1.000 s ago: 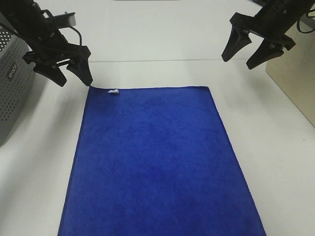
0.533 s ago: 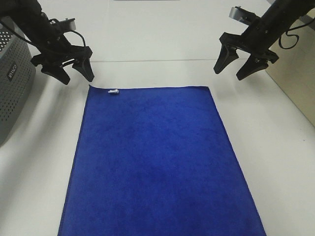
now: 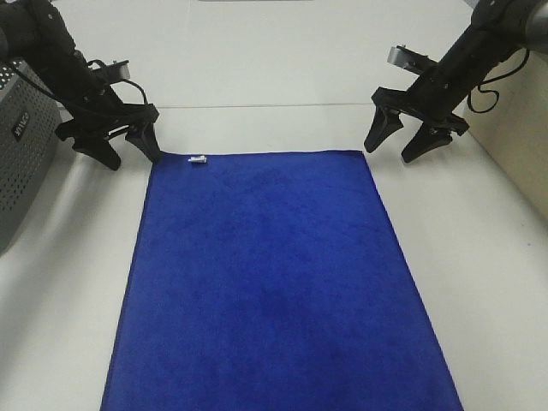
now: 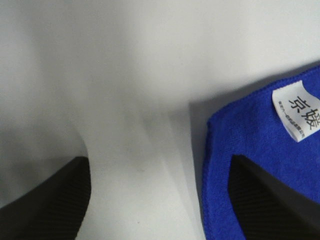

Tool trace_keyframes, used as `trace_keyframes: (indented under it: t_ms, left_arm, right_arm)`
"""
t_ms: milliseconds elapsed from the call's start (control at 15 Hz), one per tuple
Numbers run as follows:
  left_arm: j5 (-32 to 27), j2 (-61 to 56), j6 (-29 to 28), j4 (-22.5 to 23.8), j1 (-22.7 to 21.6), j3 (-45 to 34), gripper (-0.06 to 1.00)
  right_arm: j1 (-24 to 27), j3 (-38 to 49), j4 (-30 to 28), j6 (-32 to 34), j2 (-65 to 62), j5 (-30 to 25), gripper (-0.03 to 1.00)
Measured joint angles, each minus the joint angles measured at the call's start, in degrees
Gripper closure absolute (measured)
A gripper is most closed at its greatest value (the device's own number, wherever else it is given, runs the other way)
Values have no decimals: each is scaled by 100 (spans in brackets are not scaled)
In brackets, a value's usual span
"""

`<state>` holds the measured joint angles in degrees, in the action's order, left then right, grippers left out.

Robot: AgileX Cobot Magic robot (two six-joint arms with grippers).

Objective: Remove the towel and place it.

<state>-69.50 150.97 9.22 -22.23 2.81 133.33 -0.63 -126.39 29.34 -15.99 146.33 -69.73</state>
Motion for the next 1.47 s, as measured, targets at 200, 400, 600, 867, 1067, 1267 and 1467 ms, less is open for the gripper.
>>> trace_keyframes:
  t_ms: [200, 400, 600, 867, 1067, 1267, 1467]
  left_arm:
    - [0, 23, 0, -29, 0, 23, 22]
    - [0, 23, 0, -40, 0, 23, 22]
    - [0, 23, 0, -40, 0, 23, 22]
    - [0, 23, 0, -40, 52, 23, 22]
    - [0, 23, 0, -52, 292, 23, 22]
    - [11, 23, -17, -57, 665, 23, 22]
    - [103, 34, -97, -74, 871, 23, 22]
  right_arm:
    - [0, -11, 6, 0, 109, 0, 22]
    - [0, -11, 17, 0, 166, 0, 22]
    - [0, -11, 17, 0, 172, 0, 22]
    - [-126, -17, -97, 0, 172, 138, 22]
    - [-390, -29, -201, 0, 178, 332, 22]
    - [-653, -29, -235, 0, 195, 521, 22]
    - [-951, -29, -315, 0, 195, 699, 22]
